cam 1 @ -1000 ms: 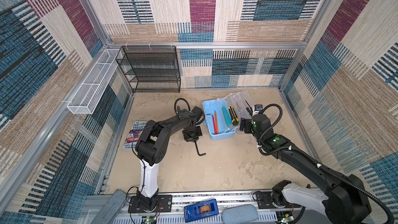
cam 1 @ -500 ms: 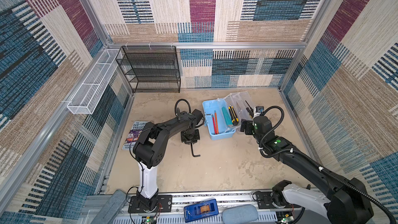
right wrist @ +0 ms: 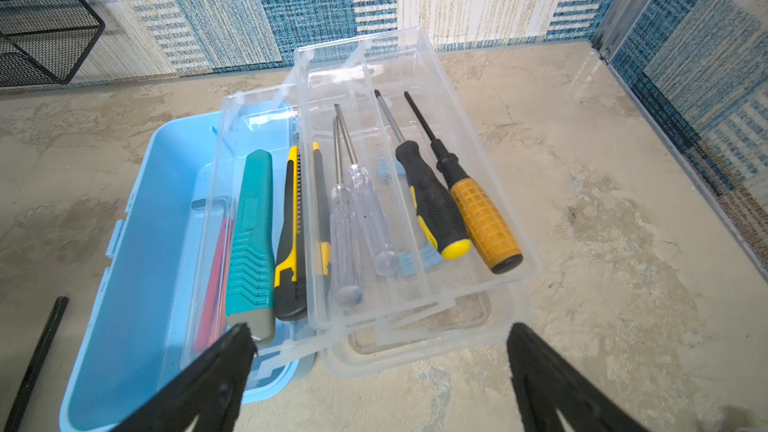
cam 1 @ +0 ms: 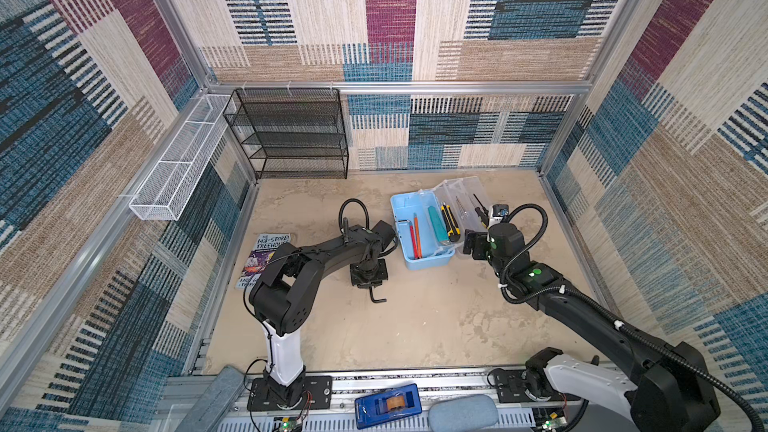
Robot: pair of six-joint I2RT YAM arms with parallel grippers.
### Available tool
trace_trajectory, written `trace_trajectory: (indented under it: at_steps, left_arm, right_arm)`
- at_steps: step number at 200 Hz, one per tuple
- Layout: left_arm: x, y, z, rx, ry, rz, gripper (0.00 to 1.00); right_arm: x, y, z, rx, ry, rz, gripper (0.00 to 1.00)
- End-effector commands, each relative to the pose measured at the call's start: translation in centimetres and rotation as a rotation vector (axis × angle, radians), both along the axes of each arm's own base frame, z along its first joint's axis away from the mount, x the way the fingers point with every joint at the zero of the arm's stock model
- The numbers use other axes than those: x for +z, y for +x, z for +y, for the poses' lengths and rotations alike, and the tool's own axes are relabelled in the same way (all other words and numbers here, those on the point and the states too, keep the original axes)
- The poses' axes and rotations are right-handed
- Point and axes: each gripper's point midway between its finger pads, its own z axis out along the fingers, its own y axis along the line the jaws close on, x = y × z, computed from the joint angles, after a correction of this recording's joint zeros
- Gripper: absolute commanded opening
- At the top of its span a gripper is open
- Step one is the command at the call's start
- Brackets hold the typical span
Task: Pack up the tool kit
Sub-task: 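Lift the black hex key off the table with the left gripper, then carry the black hex key over the blue box and lower it with left gripper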
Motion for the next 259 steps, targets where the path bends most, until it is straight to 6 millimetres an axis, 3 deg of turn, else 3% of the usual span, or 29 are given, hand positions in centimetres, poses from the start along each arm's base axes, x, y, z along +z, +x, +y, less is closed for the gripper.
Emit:
trace_trajectory:
  at_steps: [1, 62, 143, 209, 259]
  left_arm:
    - [-0.4, -0.3, -0.4, 0.032, -0.022, 0.011, 0.20]
    - [-0.5, 0.3, -1.6, 0.047, -0.088, -0.008, 0.00]
    - [1.2, 0.6, -0.9, 0.032, -0.077, -0.074, 0.00]
    - [4.9, 2.4, -1.4, 0.027, -0.113, -0.187, 0.00]
    - [9.8, 5.2, -2.2, -0.002, -0.126, -0.314, 0.00]
  right_arm:
    - [0.7, 0.4, 0.4, 0.012, 0.010, -0.024, 0.97]
    - [0.7, 0.5, 0.5, 0.020, 0.008, -0.023, 0.97]
    - [1.3, 0.8, 0.9, 0.083, 0.050, -0.055, 0.99]
    - [1.7, 1.5, 0.2, 0.082, 0.070, -0.064, 0.99]
    - [2.1, 2.7, -0.8, 0.070, 0.078, -0.068, 0.99]
